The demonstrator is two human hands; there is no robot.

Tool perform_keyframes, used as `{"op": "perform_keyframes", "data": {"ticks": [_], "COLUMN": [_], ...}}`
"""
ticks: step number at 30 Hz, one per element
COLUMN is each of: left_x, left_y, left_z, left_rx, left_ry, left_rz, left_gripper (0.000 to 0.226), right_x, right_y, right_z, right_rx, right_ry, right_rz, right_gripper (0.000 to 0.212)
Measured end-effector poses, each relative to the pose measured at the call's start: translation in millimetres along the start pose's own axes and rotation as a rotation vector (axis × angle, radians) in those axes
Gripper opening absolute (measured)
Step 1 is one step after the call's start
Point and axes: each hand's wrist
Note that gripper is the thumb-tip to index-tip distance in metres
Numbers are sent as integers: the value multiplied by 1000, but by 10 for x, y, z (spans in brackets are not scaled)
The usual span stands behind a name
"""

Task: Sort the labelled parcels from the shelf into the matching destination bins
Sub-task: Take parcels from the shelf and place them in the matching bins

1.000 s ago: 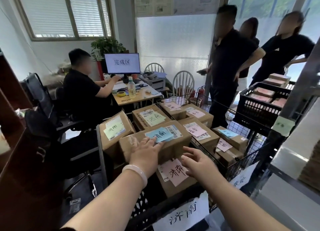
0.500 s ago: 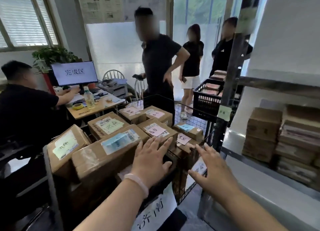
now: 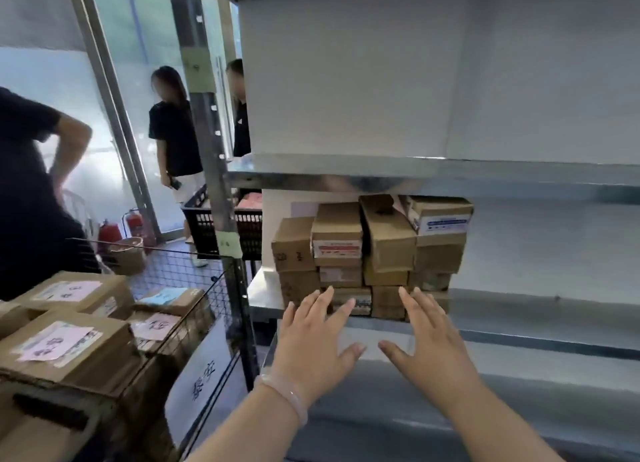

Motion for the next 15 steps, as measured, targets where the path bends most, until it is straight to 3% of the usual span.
{"op": "perform_keyframes", "data": {"ticks": [9, 15], "left_x": [1060, 1425], "left_y": [-864, -1497], "left_z": [203, 133], "left_rx": [-6, 72], "left_ry": [129, 239], "left_rz": [89, -4], "left_gripper": [69, 73], "right_x": [1069, 1447], "right_y": [-513, -1260], "right_z": [-484, -787], "right_rx": [21, 119], "right_ry": [-152, -285], "right_rz": [108, 55], "right_gripper": [90, 78]}}
Point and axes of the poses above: each hand's wrist, its own y-axis away from the middle knuckle, its own z-axis out of the palm, x = y × z, and after that the axes turned 2 degrees about -y, right-handed
